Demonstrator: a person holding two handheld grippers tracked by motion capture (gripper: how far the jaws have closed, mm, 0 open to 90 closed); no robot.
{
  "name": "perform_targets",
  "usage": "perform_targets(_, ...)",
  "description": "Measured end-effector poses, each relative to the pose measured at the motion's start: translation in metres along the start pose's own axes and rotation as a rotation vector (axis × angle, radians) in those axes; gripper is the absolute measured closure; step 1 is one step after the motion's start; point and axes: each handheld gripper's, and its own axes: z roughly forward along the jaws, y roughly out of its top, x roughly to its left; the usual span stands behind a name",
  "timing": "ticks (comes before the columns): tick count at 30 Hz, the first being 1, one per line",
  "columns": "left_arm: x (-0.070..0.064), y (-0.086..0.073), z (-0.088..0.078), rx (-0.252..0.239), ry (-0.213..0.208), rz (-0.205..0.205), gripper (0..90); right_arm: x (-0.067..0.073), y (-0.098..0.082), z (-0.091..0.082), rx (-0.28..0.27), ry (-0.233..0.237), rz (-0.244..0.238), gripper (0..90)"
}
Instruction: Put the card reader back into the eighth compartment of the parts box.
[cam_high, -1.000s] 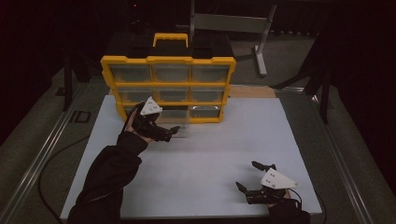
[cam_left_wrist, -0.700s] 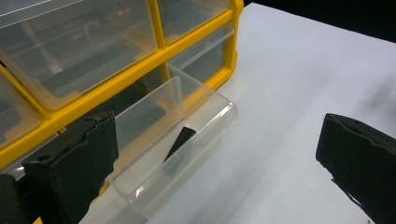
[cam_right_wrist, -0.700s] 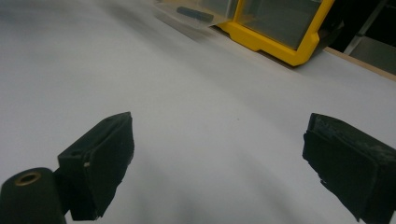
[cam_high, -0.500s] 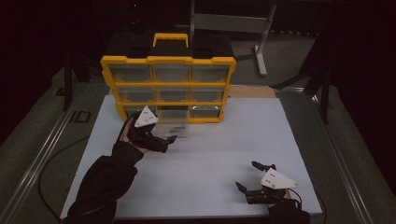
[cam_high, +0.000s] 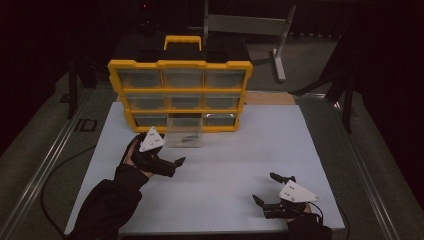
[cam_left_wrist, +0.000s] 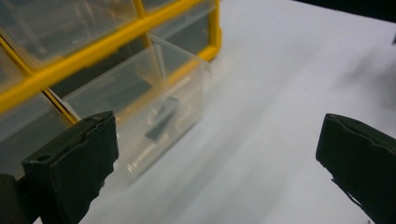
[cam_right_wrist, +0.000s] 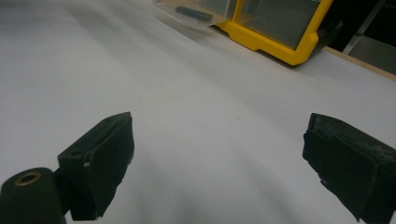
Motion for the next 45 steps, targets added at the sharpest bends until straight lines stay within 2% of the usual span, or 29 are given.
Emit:
perform_targets(7,-0.006,-0.017,-0.001,0.004,-0.005,-0.017,0.0,0.000,0.000,0.000,-0.005,-0.003,0.009,8.9)
perform_targets(13,-0.013,-0.030,0.000,0.014,-0.017,-0.017,0.0,0.000,0.000,-0.001,-0.002,-0.002,-0.003,8.9)
perform_targets(18,-0.017,-0.040,-0.001,0.014,-0.010,-0.018,0.0,0.000,0.000,-0.001,-0.001,-0.004,-0.002,8.9)
perform_targets(24,-0.021,-0.053,-0.001,0.015,-0.020,-0.034,0.0,0.000,0.000,-0.001,-0.002,-0.003,-0.008,8.9)
perform_targets(30,-0.025,-0.064,0.001,0.038,-0.020,-0.028,0.0,0.000,0.000,-0.001,-0.002,-0.003,-0.009,8.9)
perform_targets(37,-0.027,-0.071,-0.001,0.033,-0.019,-0.033,0.0,0.000,0.001,-0.002,-0.004,-0.005,-0.007,8.9)
perform_targets(42,-0.031,-0.082,0.000,0.058,-0.011,-0.020,0.0,0.000,0.001,-0.002,-0.007,-0.004,-0.011,8.9)
perform_targets(45,-0.032,-0.087,0.000,0.063,-0.012,-0.029,0.0,0.000,0.001,-0.002,-0.006,-0.005,-0.010,8.9)
